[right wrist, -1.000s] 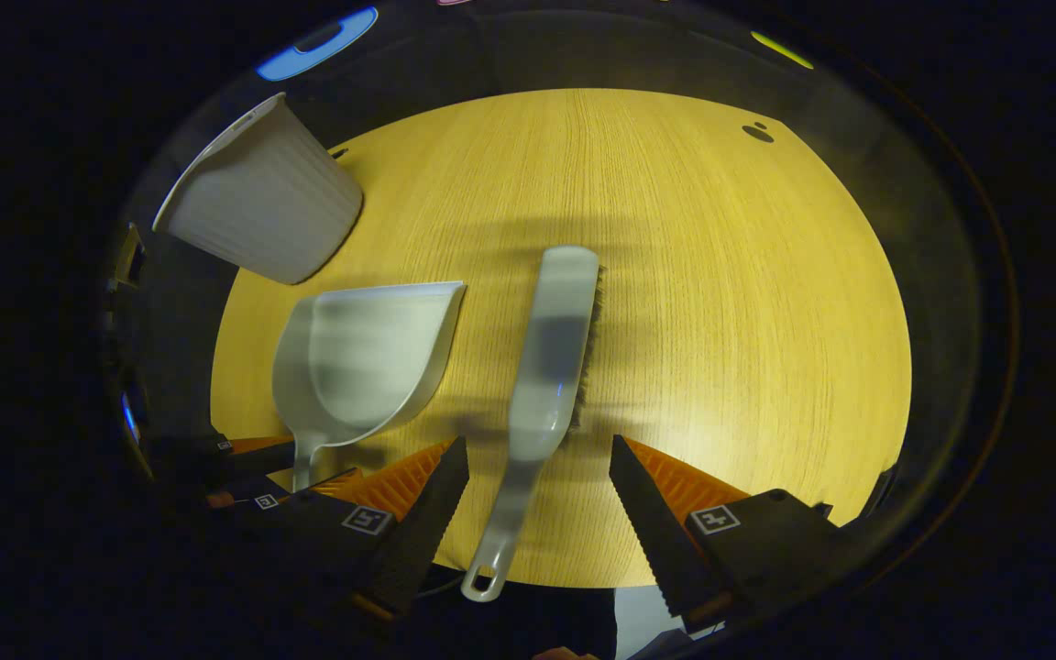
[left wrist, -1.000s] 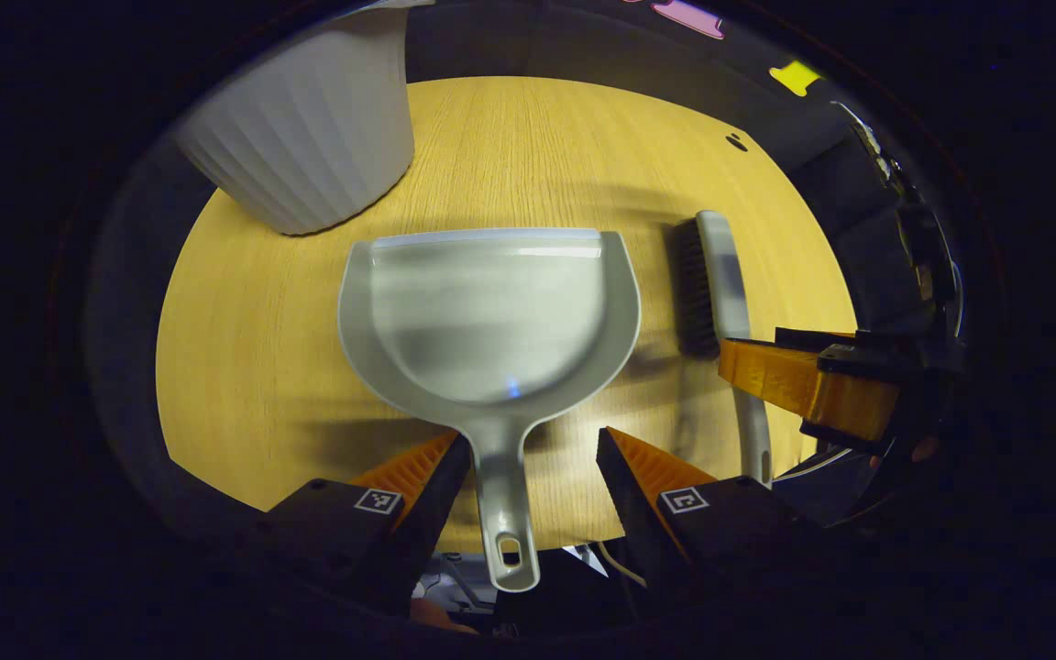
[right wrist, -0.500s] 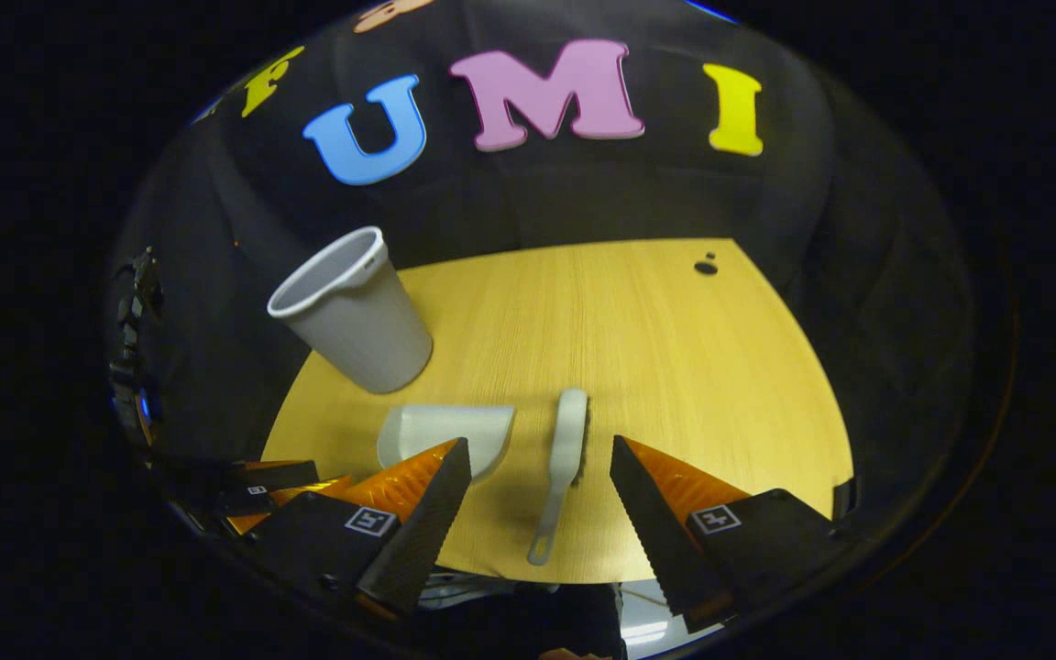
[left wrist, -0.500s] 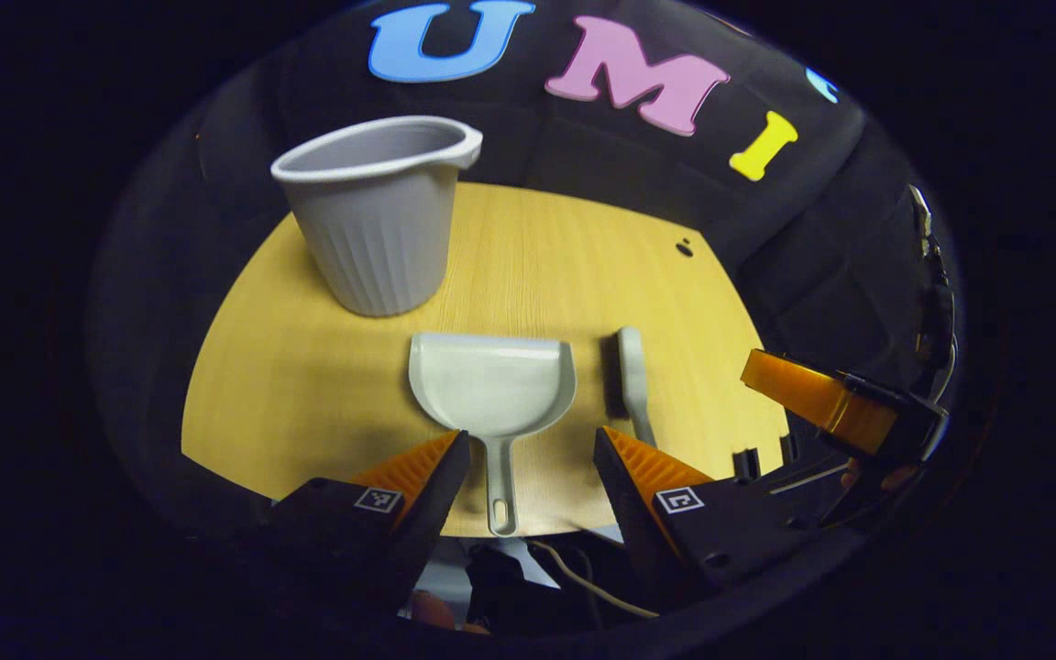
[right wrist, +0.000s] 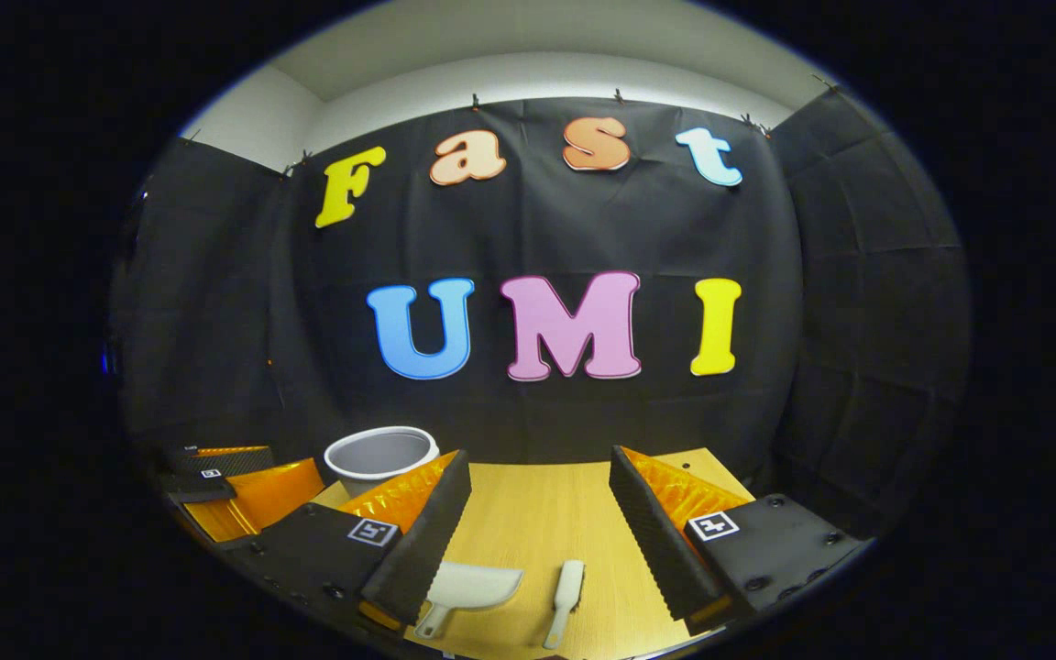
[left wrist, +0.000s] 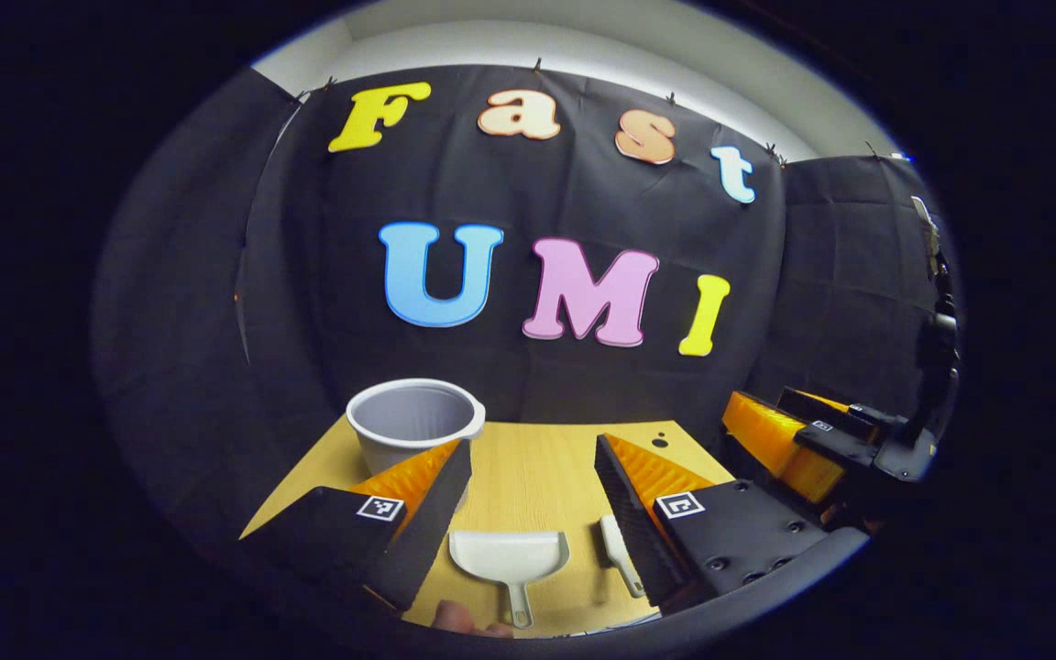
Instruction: Pick up the small broom and dustpan from the desktop, sweep the trash into the dustpan with the broom, and then empty the trash into the garbage bin.
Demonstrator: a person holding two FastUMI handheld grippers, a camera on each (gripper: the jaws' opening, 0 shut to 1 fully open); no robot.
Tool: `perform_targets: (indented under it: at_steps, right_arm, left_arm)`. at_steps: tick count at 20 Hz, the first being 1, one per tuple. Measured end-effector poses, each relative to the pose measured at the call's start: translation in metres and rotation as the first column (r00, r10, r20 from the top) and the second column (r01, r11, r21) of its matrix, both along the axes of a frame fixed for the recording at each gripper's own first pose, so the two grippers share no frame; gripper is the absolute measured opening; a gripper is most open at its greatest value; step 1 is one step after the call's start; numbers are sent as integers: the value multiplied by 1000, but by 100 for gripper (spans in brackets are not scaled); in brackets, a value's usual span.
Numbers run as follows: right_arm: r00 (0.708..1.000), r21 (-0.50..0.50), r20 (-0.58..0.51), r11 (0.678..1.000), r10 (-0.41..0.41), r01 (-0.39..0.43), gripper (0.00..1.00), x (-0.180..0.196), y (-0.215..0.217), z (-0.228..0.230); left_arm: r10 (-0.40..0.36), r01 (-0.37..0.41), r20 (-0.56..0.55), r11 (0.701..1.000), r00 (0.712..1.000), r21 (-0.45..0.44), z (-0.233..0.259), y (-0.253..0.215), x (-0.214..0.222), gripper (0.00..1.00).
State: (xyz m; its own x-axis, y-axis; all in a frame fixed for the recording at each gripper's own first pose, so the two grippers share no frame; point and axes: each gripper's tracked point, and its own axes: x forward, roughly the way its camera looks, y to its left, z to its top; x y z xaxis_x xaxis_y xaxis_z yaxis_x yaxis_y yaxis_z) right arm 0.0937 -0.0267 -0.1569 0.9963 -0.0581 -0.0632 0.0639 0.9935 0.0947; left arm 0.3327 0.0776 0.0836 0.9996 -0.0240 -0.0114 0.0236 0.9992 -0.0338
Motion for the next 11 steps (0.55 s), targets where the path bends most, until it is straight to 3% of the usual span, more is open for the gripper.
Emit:
perform_targets:
  at_steps: [2, 5, 7, 8, 11]
  right_arm:
    - [998, -4, 58, 1000, 5, -5, 98, -7, 6, 16]
    - [992, -20, 125, 1000, -12, 15, 98, -12, 10, 28]
    - [986, -73, 166, 997, -19, 32, 98, -12, 15, 35]
    - [986, -88, 168, 996, -13, 28, 88, -13, 20, 35]
    - [986, -93, 165, 996, 6, 10, 88, -14, 32, 34]
  left_arm:
    - [36, -43, 131, 998, 991, 52, 18, -1, -18, 82]
    - [44, -65, 218, 994, 975, 93, 27, -11, -39, 80]
    - [38, -64, 232, 992, 972, 109, 28, -9, -44, 80]
    - [39, -65, 229, 992, 973, 106, 26, -7, -44, 80]
    - [28, -48, 205, 995, 978, 92, 26, -6, -44, 82]
